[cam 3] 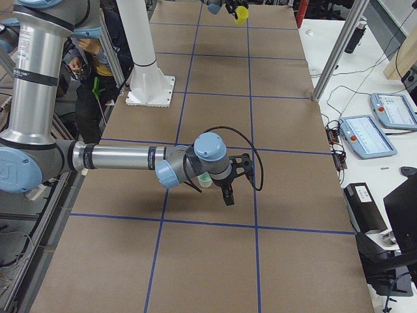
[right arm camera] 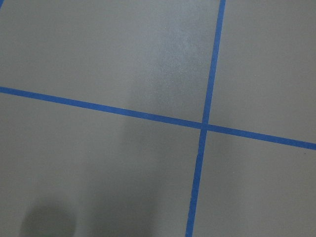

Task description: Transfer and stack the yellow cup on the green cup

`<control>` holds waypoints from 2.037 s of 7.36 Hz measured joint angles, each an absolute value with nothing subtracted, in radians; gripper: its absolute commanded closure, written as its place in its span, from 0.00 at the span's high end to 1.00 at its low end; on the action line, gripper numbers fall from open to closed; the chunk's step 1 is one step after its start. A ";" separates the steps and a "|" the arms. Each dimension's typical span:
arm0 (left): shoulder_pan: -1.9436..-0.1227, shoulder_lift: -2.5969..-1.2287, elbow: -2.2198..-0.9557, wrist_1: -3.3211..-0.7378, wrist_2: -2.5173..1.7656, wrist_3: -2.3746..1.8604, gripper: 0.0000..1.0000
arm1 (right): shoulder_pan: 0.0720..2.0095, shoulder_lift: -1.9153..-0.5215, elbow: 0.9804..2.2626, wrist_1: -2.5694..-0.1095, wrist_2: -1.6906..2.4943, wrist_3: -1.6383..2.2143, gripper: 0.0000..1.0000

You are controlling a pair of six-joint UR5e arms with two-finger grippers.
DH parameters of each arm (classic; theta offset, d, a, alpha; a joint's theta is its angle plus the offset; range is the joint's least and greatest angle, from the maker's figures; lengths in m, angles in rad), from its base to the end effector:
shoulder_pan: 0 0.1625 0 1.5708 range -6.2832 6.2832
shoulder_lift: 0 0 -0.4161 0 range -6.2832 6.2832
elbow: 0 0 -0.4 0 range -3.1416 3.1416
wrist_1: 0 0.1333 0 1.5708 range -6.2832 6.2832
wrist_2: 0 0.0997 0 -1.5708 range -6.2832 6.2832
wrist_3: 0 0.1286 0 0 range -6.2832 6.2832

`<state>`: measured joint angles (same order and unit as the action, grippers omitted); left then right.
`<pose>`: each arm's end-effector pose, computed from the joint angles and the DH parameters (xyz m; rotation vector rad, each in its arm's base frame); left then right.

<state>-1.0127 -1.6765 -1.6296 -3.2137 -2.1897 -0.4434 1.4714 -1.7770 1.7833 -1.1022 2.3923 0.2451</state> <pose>0.2240 -0.4696 0.3893 1.3259 1.2288 0.6387 -0.0051 -0.4452 0.5996 0.3025 -0.8691 -0.0597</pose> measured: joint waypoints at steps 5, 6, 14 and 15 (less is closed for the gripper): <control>-0.733 -1.973 -1.501 -3.209 -2.192 -0.358 0.03 | 1.453 -1.587 1.795 -1.104 2.619 0.588 1.00; -0.711 -2.002 -1.484 -3.208 -2.160 -0.357 0.03 | 1.415 -1.529 1.808 -1.104 2.637 0.683 1.00; -0.644 -2.164 -1.381 -3.193 -2.016 -0.355 0.11 | 0.886 -1.010 1.864 -1.284 2.348 1.300 1.00; -0.638 -2.166 -1.381 -3.193 -2.014 -0.355 0.11 | 0.831 -0.963 1.859 -1.334 2.306 1.305 1.00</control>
